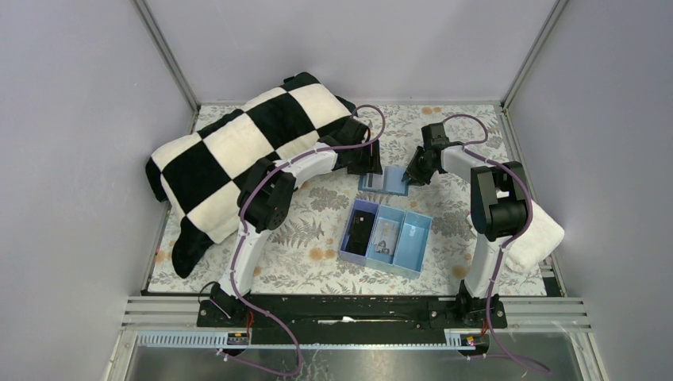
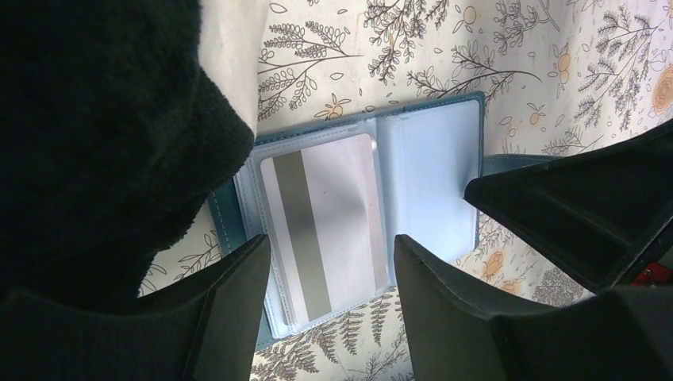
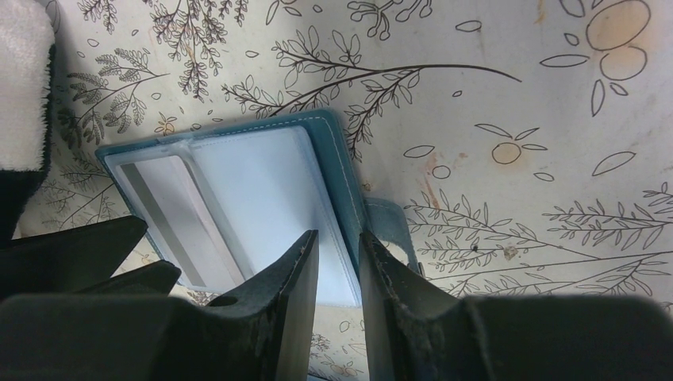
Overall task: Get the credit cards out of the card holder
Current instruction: Remove the credit card from the card holder.
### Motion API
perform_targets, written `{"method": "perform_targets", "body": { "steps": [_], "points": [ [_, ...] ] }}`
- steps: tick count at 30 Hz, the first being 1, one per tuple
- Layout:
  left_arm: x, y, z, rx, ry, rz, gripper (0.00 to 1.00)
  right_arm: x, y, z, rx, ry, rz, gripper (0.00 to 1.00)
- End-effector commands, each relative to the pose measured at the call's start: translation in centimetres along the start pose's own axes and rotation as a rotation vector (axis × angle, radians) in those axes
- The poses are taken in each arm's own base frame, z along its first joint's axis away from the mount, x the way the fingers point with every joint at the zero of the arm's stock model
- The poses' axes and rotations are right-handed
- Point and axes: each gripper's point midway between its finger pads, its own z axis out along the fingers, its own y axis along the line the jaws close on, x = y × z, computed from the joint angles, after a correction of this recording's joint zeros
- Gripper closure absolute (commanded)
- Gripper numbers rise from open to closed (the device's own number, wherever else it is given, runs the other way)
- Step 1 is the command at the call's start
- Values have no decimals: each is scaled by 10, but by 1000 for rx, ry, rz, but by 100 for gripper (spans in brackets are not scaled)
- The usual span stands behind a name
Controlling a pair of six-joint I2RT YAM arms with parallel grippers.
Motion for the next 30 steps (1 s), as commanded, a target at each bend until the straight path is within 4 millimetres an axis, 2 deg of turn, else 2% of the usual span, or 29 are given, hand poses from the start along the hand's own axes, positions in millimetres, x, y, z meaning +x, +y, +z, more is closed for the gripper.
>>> {"method": "perform_targets", "body": {
  "steps": [1,5,16,30],
  "points": [
    [0,8,4,-40,13,-1,36,20,-12,16,25,67,13,67],
    [4,-1,7,9,41,-18,36,20,-12,17,25,66,15,67],
    [-4,-41,-1,236,61,-115,37,21,-13,16,27,66,16,67],
    [-18,-87,-27,479,76,-179,38,21,-13,15,28,62,18,67]
  ]
}}
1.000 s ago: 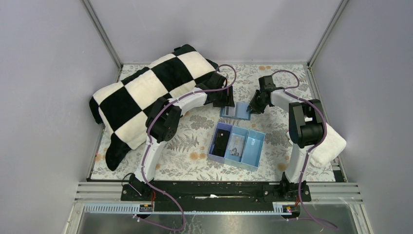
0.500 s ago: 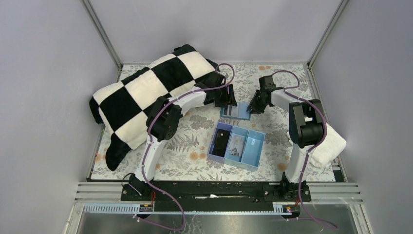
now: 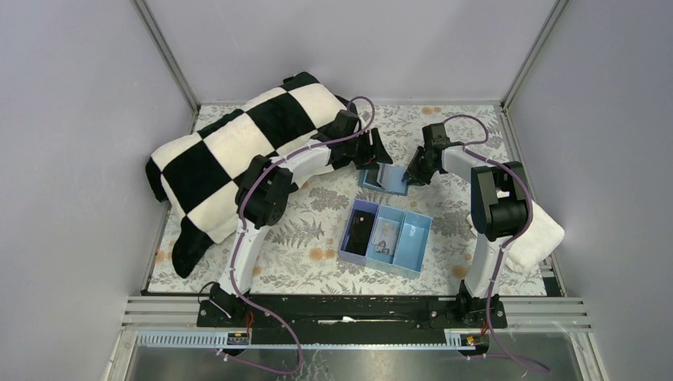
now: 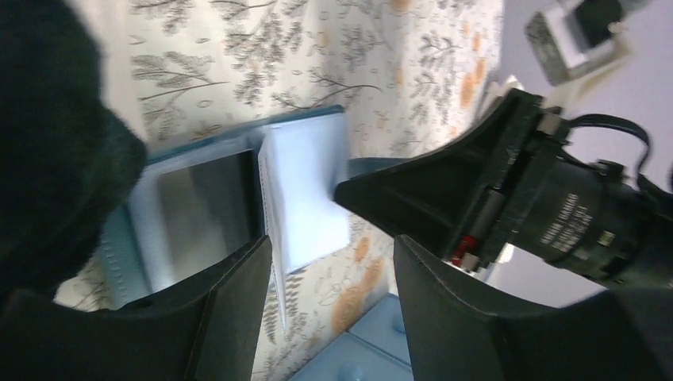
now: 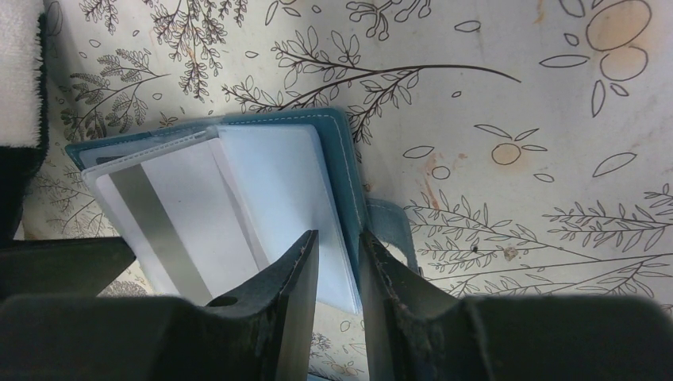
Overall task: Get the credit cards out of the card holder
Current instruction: Remove the credit card from the card holder.
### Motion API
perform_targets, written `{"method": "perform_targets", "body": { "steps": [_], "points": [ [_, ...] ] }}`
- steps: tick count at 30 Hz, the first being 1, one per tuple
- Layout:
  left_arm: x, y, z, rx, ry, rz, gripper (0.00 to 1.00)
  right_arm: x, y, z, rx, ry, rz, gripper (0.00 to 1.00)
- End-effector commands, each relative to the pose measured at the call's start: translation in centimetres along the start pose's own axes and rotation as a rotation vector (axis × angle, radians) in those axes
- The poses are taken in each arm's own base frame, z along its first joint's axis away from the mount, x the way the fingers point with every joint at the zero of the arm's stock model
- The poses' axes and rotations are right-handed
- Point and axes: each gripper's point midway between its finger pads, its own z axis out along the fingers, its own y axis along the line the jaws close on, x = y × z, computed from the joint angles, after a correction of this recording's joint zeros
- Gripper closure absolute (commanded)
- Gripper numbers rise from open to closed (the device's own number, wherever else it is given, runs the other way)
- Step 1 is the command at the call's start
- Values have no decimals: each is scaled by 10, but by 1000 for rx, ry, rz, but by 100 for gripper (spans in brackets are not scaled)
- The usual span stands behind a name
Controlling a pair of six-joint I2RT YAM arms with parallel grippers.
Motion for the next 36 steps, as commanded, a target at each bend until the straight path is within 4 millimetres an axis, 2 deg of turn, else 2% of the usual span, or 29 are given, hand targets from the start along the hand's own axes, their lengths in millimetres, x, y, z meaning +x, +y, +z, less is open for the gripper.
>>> {"method": "perform_targets", "body": {
  "steps": [1,8,11,13,16,19,22,25,28,36],
  "points": [
    [10,-50,-5,185,46,11,38,20,-13,14,38,57,12,67],
    [25,-60,-1,261,114,-34,39,21,-8,12,5,51,43,67],
    [33,-63,4,270,135,-32,39,20,-4,5,-27,30,72,67],
    [35,-62,7,267,136,-30,39,16,-9,-2,-18,13,83,66],
    [26,-63,5,243,96,2,39,7,-21,-12,4,-16,99,66],
    [8,-60,-4,170,19,63,39,-1,-36,-22,41,-44,103,66],
    [-7,-49,-16,105,-30,76,38,-12,-43,-32,77,-84,84,66],
    [-12,-32,-19,67,-36,64,39,-20,-37,-41,62,-112,75,66],
    [-7,-23,-16,56,-10,50,39,-26,-27,-44,28,-121,72,66],
    [-8,-22,-18,50,-16,62,39,-22,3,-37,-134,-79,67,65]
  ]
}}
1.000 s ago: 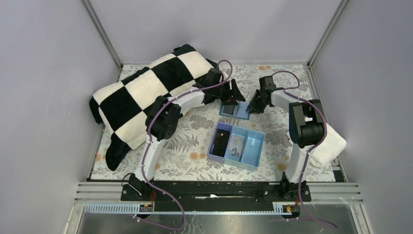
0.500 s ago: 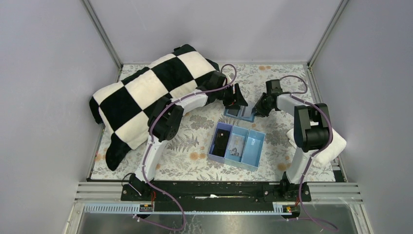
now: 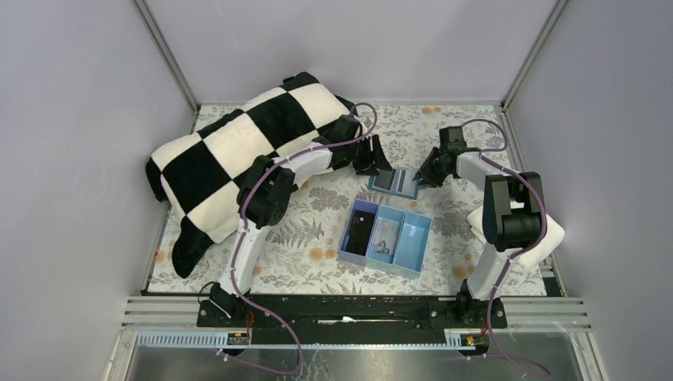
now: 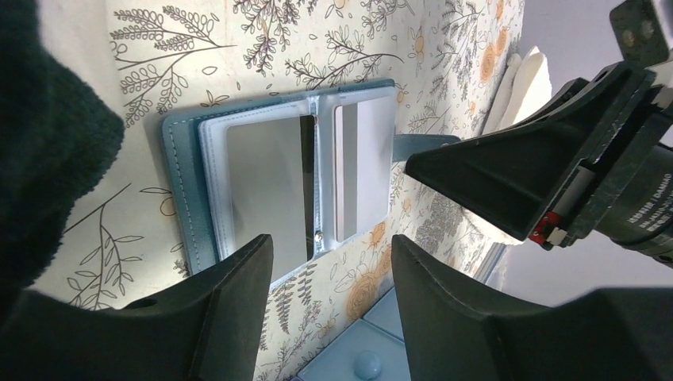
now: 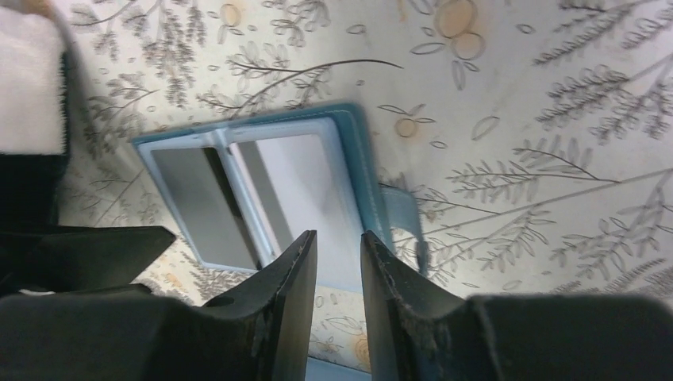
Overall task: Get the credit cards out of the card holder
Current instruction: Remove the credit card from the card holder.
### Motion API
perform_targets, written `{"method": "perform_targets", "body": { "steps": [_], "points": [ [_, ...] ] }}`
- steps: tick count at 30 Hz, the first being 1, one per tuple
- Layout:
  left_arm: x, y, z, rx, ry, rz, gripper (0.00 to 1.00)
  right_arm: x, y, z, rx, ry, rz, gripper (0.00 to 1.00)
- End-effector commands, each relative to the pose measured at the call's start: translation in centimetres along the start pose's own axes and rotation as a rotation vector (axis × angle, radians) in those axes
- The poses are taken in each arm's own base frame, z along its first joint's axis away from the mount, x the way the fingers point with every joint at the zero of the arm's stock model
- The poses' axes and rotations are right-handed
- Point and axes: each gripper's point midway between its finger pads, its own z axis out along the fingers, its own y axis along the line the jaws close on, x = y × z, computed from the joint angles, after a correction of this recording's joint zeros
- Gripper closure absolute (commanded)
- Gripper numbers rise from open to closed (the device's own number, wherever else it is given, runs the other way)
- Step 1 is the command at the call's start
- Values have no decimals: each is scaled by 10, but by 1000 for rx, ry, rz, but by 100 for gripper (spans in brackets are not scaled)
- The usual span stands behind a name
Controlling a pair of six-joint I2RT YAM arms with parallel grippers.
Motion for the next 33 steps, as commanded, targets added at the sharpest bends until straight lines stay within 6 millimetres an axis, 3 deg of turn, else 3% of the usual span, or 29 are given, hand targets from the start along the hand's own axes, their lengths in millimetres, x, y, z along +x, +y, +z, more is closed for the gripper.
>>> {"method": "perform_targets", "body": {
  "steps": [1,4,9,24,33],
  "points": [
    [-18,-30,-20,32,-59,72,39,-6,36,-9,-157,-7,-28,64],
    [-14,-34,-16,65,-27,65,40,-5,40,-5,-170,14,-29,62],
    [-11,-31,-11,69,-9,58,40,-4,27,7,-106,22,-23,62],
    [4,26,9,-81,28,42,40,1,16,16,-73,33,-30,53],
    [7,38,12,-89,17,4,40,3,11,17,-56,37,-61,50]
  ]
}}
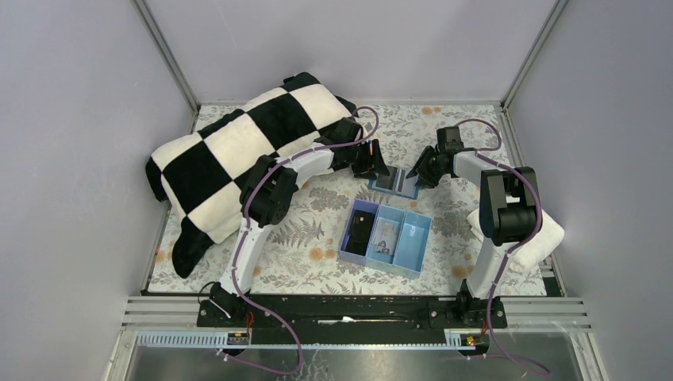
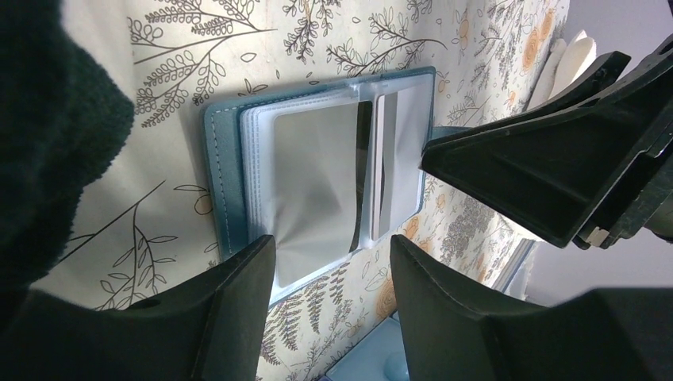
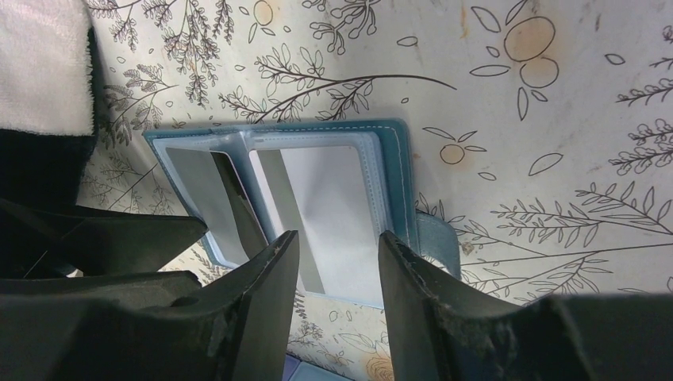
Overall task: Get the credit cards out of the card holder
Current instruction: Remove the credit card from the card holder.
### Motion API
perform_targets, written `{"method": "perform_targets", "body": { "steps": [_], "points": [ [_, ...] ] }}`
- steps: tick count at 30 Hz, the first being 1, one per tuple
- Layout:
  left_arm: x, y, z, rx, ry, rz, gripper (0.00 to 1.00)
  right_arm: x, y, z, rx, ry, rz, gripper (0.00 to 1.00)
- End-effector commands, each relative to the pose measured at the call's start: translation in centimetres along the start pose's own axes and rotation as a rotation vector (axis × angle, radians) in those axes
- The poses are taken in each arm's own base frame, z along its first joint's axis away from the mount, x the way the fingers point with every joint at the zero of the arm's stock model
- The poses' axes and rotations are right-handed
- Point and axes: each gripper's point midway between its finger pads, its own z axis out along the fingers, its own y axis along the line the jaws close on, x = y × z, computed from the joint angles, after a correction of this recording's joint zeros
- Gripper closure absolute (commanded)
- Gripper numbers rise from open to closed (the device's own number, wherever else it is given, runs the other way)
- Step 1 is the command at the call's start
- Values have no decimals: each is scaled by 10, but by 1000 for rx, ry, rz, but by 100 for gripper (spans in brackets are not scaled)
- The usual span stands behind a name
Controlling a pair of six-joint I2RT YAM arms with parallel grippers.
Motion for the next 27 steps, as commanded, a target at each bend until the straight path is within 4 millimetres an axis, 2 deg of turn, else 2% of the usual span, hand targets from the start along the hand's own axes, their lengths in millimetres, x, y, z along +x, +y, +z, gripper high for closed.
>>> {"method": "perform_targets", "body": {
  "steps": [1,5,8,12,19,27],
  "points": [
    [-3,18,5,-30,-22,-27,40,1,-5,3,25,3,-31,51],
    [-2,19,6,-30,-17,-26,40,3,-4,5,17,12,-32,48],
    [-1,20,7,-27,-12,-28,40,6,-1,8,-9,32,-37,35],
    [2,22,8,-25,-2,-34,40,12,15,8,-107,61,-38,29],
    [7,24,10,-24,11,-37,40,13,37,4,-228,79,-29,29],
    [7,24,11,-18,16,-37,40,9,66,-19,-362,66,-51,29]
  ]
}}
